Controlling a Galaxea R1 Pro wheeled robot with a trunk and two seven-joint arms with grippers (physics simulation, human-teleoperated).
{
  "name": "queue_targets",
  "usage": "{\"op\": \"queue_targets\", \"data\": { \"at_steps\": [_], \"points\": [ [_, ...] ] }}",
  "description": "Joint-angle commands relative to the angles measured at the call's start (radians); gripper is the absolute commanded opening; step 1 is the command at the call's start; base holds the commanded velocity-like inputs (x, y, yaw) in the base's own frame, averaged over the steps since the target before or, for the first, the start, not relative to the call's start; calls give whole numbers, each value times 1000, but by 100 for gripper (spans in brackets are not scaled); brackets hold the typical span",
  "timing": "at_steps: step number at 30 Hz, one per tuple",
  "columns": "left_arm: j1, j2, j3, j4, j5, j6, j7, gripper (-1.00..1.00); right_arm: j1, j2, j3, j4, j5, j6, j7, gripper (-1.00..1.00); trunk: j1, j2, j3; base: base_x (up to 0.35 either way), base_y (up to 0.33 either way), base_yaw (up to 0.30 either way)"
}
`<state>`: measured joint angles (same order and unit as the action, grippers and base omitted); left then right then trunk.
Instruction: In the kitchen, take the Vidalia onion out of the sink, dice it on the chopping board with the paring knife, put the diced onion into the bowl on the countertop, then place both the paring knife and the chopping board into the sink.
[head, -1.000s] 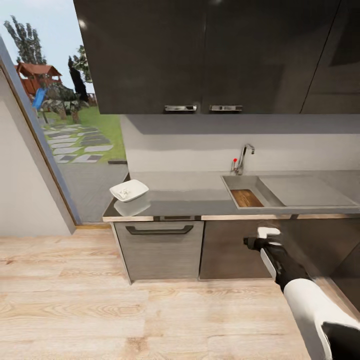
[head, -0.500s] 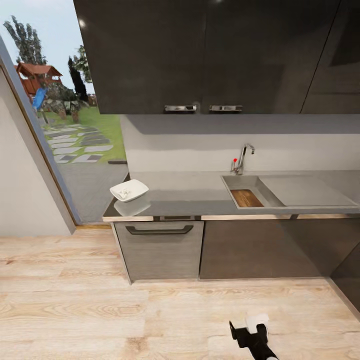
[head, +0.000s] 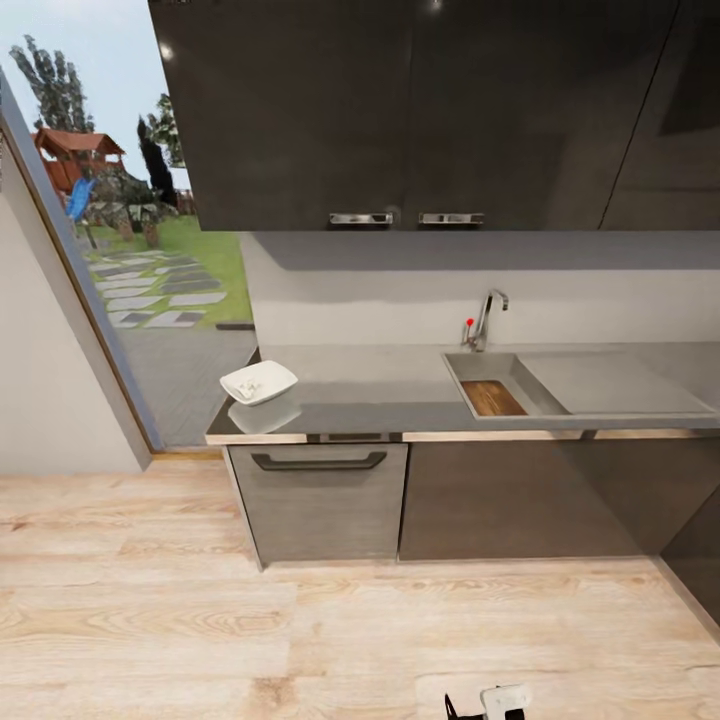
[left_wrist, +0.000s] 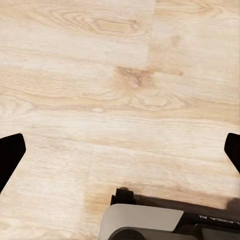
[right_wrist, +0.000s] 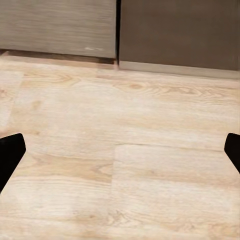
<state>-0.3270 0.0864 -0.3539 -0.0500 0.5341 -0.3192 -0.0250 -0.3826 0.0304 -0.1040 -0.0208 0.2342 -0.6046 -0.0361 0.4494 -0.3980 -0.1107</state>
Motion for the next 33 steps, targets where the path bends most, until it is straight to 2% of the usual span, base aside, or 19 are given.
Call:
{"op": "queue_targets", "data": {
  "at_steps": [1, 23, 25, 29, 31, 33],
  "points": [
    [-1, 1, -8, 1, 10, -3, -3, 100, -1, 0, -8, 1, 10, -3, -4, 100, 1, -2, -1, 0, 0, 0],
    [0, 0, -8, 1, 10, -2, -3, 100, -1, -3, -10, 1, 11, -3, -5, 100, 1, -2, 34, 0, 0, 0],
    [0, 0, -8, 15, 11, -2, -3, 100, -1, -11, -11, 2, 11, -3, -5, 100, 1, -2, 36, 0, 0, 0],
    [-1, 1, -8, 99, 12, -1, -4, 100, 17, -53, -10, 5, 10, 14, -8, 100, 1, -2, 37, 0, 0, 0],
    [0, 6, -8, 122, 14, 4, -3, 100, 79, -71, -10, 6, 10, 38, -15, 100, 1, -2, 37, 0, 0, 0],
    [3, 14, -8, 128, 15, 7, -2, 100, 130, -75, -10, 6, 10, 59, -25, 100, 1, -2, 37, 0, 0, 0]
  ]
}}
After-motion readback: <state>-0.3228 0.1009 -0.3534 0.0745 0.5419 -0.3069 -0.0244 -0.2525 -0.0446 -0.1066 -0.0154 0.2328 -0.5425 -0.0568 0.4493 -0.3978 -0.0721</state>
